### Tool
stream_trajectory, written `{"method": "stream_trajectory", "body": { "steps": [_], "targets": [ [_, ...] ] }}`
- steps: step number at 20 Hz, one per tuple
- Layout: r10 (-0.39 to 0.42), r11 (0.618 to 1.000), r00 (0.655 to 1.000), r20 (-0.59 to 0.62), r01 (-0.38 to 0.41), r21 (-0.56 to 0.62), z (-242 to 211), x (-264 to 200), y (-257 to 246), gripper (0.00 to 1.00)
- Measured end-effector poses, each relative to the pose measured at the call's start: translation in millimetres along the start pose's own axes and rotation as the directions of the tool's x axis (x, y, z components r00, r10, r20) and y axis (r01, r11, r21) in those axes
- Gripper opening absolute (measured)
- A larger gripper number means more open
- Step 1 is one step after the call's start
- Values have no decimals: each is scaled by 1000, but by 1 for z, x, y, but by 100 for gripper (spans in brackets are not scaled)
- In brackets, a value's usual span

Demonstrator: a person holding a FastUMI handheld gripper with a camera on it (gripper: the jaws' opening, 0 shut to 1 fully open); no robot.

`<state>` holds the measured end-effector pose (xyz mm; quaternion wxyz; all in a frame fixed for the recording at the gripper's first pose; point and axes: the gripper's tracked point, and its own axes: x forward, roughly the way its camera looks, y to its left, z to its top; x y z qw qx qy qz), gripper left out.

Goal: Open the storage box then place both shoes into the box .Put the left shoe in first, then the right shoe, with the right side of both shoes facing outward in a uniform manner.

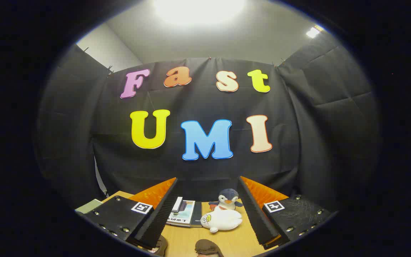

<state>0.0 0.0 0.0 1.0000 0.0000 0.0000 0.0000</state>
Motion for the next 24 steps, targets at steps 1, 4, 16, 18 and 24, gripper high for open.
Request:
{"method": "stream_trajectory", "body": {
  "steps": [1, 4, 16, 18, 24],
  "targets": [
    [-9, 1000, 1000, 6, 9, -9, 2, 3, -6, 98],
    [9, 1000, 1000, 17, -9, -22, 3, 13, -11, 98],
    [90, 996, 996, -1, -90, 12, -12, 33, -22, 98],
    [94, 995, 995, 15, -94, 21, -10, 35, -19, 98],
    [223, 974, 973, -55, -219, 62, -46, 29, 35, 98]
  ]
}}
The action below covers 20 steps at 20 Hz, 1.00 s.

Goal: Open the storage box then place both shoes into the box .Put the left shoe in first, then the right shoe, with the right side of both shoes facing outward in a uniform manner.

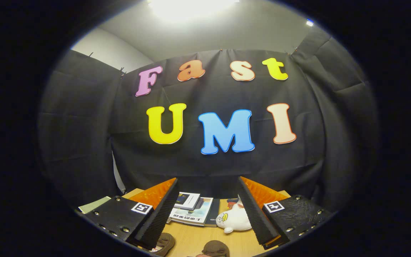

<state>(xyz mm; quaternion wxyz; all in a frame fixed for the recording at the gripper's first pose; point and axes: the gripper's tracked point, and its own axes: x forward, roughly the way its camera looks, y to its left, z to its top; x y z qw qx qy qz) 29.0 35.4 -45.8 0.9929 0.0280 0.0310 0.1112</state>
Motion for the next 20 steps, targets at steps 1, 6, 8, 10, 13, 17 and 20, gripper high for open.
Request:
{"method": "stream_trajectory", "body": {
  "steps": [1, 6, 8, 10, 13, 17, 20],
  "targets": [
    [19, 1000, 1000, -15, -19, 17, -9, 2, 9, 98],
    [147, 977, 975, -166, -117, 179, -67, 11, 60, 98],
    [209, 961, 954, -216, -159, 227, -86, 15, 77, 98],
    [274, 940, 930, -244, -205, 275, -103, 17, 95, 98],
    [378, 904, 872, -312, -274, 328, -135, 14, 125, 98],
    [488, 838, 785, -381, -300, 456, -173, 6, 160, 96],
    [554, 794, 726, -407, -314, 521, -195, 4, 183, 96]
  ]
}}
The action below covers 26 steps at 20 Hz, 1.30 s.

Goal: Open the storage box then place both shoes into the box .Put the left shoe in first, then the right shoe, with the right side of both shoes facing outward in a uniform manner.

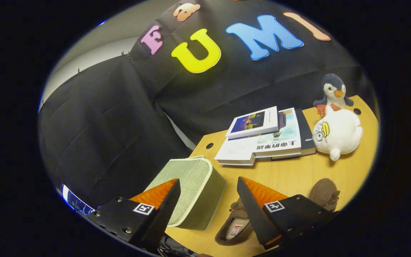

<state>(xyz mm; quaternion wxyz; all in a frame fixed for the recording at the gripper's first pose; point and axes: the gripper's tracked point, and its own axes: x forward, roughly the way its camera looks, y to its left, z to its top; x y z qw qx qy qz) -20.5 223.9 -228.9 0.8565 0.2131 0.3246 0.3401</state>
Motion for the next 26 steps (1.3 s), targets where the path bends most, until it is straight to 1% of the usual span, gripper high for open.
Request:
{"method": "stream_trajectory", "body": {
  "steps": [3, 6, 8, 11, 15, 18, 20, 22, 23, 24, 25, 26],
  "targets": [
    [55, 995, 996, -64, -49, 91, -21, 19, 4, 96],
    [107, 984, 989, -106, -90, 154, -36, 40, 10, 96],
    [125, 977, 983, -132, -99, 189, -45, 60, 3, 96],
    [186, 948, 968, -171, -131, 289, -58, 79, 7, 96],
    [248, 900, 948, -200, -150, 410, -67, 96, 15, 96],
    [284, 874, 936, -210, -163, 459, -70, 101, 20, 95],
    [292, 868, 931, -218, -162, 469, -71, 104, 20, 94],
    [304, 855, 927, -219, -164, 492, -73, 106, 21, 80],
    [334, 839, 918, -212, -186, 512, -72, 106, 26, 72],
    [376, 819, 904, -205, -220, 530, -70, 102, 35, 70],
    [404, 813, 891, -209, -245, 528, -69, 97, 42, 69],
    [396, 829, 894, -207, -252, 499, -67, 98, 42, 69]
  ]
}}
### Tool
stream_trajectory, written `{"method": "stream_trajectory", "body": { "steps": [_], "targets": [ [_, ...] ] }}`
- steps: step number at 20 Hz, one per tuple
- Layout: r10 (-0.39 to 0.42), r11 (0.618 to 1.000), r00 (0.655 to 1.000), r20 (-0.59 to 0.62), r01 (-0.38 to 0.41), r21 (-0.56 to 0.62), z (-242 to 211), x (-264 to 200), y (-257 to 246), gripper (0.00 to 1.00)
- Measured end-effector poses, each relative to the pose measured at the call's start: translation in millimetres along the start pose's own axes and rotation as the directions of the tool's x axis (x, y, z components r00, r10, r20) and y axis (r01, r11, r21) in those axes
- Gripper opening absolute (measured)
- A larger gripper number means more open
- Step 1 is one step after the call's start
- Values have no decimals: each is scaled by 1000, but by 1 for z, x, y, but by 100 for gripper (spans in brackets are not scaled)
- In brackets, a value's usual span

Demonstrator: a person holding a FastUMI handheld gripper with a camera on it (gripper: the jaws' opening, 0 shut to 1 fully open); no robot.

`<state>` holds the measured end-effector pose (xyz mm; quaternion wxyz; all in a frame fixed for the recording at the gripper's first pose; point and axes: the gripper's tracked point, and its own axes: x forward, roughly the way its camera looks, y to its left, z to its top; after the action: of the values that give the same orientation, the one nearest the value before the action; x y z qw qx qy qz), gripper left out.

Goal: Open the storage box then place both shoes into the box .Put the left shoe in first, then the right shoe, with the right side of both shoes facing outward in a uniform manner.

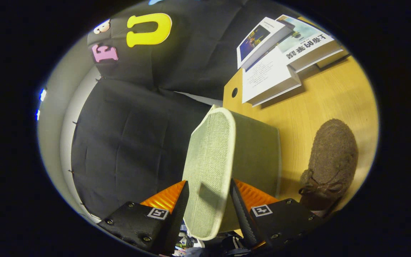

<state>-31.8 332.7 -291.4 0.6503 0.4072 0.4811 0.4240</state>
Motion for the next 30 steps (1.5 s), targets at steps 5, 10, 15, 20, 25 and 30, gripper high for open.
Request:
{"method": "stream_trajectory", "body": {
  "steps": [5, 10, 15, 20, 25, 30],
  "targets": [
    [-34, 997, 999, 14, 33, 70, 0, 28, -5, 14],
    [-27, 999, 1000, 0, 27, 35, 11, -5, 21, 5],
    [15, 997, 1000, 1, -15, -71, 25, 0, 87, 5],
    [47, 983, 998, -38, -53, -177, 29, 39, 146, 6],
    [68, 962, 992, -106, -93, -256, 19, 94, 195, 10],
    [59, 958, 980, -189, -109, -265, -12, 159, 220, 11]
  ]
}}
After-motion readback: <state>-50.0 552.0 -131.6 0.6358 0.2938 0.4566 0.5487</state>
